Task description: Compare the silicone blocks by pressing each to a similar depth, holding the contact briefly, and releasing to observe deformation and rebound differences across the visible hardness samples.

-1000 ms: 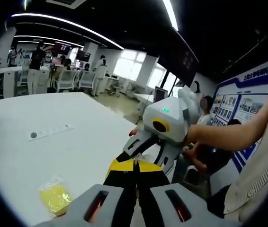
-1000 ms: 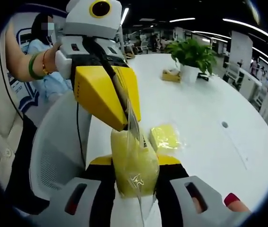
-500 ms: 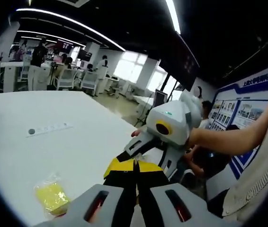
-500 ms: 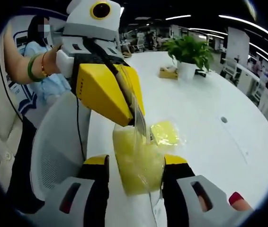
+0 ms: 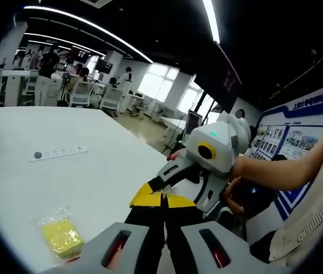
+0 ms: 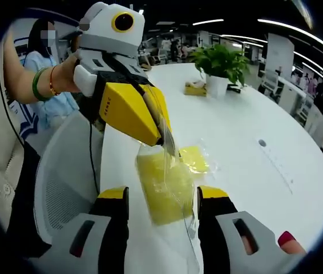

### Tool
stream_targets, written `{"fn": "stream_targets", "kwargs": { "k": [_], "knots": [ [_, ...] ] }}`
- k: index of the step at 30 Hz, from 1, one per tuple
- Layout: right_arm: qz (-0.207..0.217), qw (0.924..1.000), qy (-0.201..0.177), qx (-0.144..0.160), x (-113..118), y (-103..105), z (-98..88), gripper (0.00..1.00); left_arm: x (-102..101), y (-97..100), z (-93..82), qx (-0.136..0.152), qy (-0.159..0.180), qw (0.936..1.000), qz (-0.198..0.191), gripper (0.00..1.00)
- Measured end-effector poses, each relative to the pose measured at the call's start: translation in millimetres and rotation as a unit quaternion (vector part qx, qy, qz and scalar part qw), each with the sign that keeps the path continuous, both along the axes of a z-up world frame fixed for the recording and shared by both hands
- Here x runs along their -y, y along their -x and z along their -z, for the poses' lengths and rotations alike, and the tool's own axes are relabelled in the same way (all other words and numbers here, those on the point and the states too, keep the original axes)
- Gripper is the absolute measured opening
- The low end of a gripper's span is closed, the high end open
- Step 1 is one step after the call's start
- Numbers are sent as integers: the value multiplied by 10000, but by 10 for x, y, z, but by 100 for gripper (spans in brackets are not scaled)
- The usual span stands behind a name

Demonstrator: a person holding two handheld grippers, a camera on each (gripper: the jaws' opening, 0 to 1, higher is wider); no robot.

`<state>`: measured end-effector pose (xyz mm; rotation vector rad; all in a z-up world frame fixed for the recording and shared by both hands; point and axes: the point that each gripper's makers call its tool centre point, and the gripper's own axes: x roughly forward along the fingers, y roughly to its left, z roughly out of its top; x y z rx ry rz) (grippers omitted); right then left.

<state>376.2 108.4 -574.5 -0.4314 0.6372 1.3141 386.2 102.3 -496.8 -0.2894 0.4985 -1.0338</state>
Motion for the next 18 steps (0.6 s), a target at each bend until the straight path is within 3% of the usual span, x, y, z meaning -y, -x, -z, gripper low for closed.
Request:
{"fn": "stream_targets", "kwargs": {
  "k": [11, 18],
  "knots": [
    [460, 9985, -254, 134, 145, -52, -101, 50, -17, -36, 54, -100, 52, 9999, -77, 0],
    [844, 9944, -618, 164, 251, -48, -207, 56, -8, -58, 83, -160, 89, 9998, -101, 0]
  ]
}}
